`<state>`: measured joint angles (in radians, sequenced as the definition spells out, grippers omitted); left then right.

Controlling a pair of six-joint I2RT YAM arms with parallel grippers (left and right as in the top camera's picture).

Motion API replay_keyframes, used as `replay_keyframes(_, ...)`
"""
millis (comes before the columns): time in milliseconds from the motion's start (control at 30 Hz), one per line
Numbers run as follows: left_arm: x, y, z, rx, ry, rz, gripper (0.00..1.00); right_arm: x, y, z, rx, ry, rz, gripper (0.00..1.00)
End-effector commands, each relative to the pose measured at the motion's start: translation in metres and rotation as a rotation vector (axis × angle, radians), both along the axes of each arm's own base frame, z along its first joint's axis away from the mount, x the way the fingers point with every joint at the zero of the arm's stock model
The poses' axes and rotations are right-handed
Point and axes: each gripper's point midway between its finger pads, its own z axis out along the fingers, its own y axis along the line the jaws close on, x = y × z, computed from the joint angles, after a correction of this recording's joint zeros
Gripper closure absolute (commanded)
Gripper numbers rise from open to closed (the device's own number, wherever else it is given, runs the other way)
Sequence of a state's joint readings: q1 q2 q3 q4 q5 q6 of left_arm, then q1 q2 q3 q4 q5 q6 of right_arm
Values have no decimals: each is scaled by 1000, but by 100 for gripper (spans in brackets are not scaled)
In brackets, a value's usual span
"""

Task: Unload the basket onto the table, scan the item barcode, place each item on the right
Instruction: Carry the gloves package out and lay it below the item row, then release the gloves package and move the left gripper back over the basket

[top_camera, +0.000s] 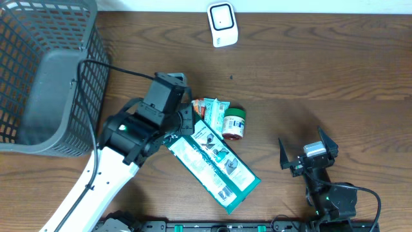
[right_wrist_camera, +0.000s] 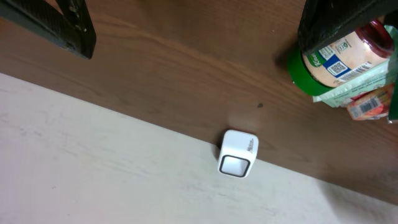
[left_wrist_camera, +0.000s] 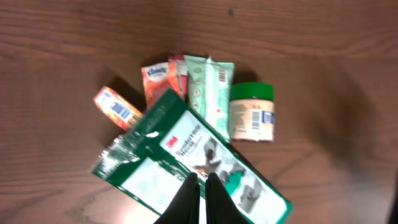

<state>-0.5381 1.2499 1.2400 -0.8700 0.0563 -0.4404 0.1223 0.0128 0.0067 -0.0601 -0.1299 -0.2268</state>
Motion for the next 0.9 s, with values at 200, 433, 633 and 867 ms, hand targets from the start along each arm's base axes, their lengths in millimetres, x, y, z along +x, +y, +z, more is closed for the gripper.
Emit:
replay_keyframes(200,18,20,15,59,-112,116,66,-1,3,-1,11,6,9,1)
replay_keyframes(433,33,39,48,42,-176,168,36,-1,3,-1,11,6,9,1)
replay_keyframes(633,53,98,105,62,-274,304,35,-1,3,-1,11,6,9,1)
replay_keyframes(867,79,221,168,191,-203,576,35,-1,3,-1,11,6,9,1)
